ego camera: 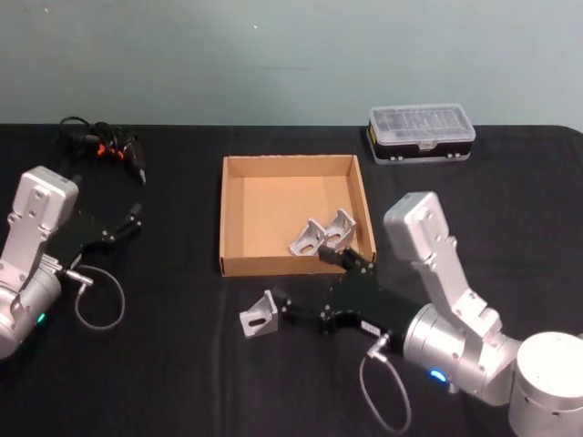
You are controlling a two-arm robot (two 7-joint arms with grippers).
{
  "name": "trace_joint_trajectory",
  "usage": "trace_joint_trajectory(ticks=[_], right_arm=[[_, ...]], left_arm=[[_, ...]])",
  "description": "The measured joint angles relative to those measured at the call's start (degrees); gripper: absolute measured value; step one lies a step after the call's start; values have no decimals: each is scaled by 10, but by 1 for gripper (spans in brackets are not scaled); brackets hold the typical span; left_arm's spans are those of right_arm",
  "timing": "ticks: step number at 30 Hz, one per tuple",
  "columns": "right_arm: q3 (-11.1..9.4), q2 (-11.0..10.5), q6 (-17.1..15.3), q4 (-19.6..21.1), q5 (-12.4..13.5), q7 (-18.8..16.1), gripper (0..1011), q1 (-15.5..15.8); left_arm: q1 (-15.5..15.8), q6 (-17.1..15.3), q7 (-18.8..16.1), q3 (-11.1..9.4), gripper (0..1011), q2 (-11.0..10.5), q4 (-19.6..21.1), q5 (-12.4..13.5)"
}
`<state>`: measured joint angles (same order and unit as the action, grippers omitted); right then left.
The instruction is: Use one hand to pick up the angle iron from the table and place it into the box.
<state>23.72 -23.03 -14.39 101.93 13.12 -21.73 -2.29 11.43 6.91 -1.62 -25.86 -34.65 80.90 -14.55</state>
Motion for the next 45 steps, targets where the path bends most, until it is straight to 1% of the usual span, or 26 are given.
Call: trace_joint_trajectory(ticks=[4,8,17,30,36,45], right_arm=[[16,3,0,-15,-11,1,1000,-5],[27,9,-1,-32,-20,3,1000,-11],[45,24,-6,-67,-43,7,1000,-25],[51,52,-19,-101,-65,14,1000,-44],[52,69,-25,-119,-76,19,1000,-53],[50,80,-30,-127,-85,21,1000,-57]], left_arm=[[0,0,0,0,1011,0,0,0],[0,0,0,0,1011,0,0,0],[0,0,0,0,1011,0,0,0],[0,0,0,0,1011,0,0,0],[0,0,0,0,1011,0,0,0],[0,0,0,0,1011,0,0,0]])
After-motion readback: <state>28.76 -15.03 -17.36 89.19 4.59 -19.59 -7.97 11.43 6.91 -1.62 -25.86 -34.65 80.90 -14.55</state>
